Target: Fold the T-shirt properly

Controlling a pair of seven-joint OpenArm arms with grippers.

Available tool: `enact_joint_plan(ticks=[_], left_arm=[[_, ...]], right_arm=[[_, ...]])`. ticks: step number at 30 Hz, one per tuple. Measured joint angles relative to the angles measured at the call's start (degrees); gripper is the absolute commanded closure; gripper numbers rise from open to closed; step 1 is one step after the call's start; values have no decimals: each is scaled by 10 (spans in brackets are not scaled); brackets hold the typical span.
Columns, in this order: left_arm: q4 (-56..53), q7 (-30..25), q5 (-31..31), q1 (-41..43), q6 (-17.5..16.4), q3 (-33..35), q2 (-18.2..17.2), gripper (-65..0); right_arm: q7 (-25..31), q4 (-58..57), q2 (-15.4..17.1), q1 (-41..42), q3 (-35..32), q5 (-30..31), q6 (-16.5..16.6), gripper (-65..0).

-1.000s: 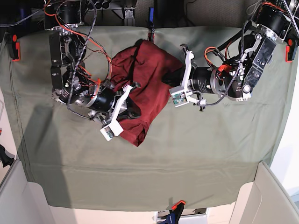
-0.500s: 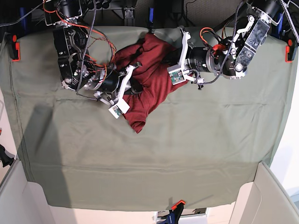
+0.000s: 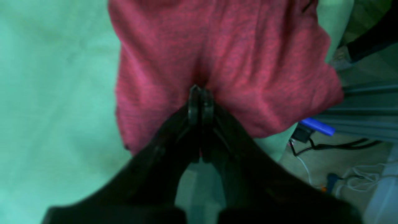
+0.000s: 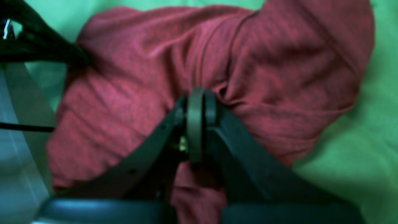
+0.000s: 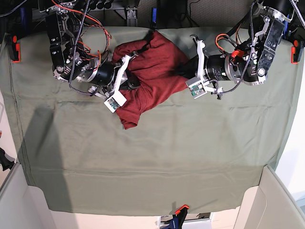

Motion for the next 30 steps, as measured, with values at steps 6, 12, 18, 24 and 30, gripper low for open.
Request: enact_joint_plan(ticks=[6,12,18,24,30], left_arm=[[51,24,-45,17,0,-56,0,0],[94,29,-54,104,0,-146,-20,0],[110,41,-74,227,0,-243,-26,0],[110,37,-72,345,2,-303,-21,0],[91,30,-27,446,2,-300,-12,0]], right_arm=[[-20,37,0,15,9,-1,0,0],[-32,110,29,-36,23,19,0,0],[-38,188,91,-143,35,18,-1,0],[-34,238,146,-272,69,39,0,0],[-35,237,193,-362,83,44,1,0]])
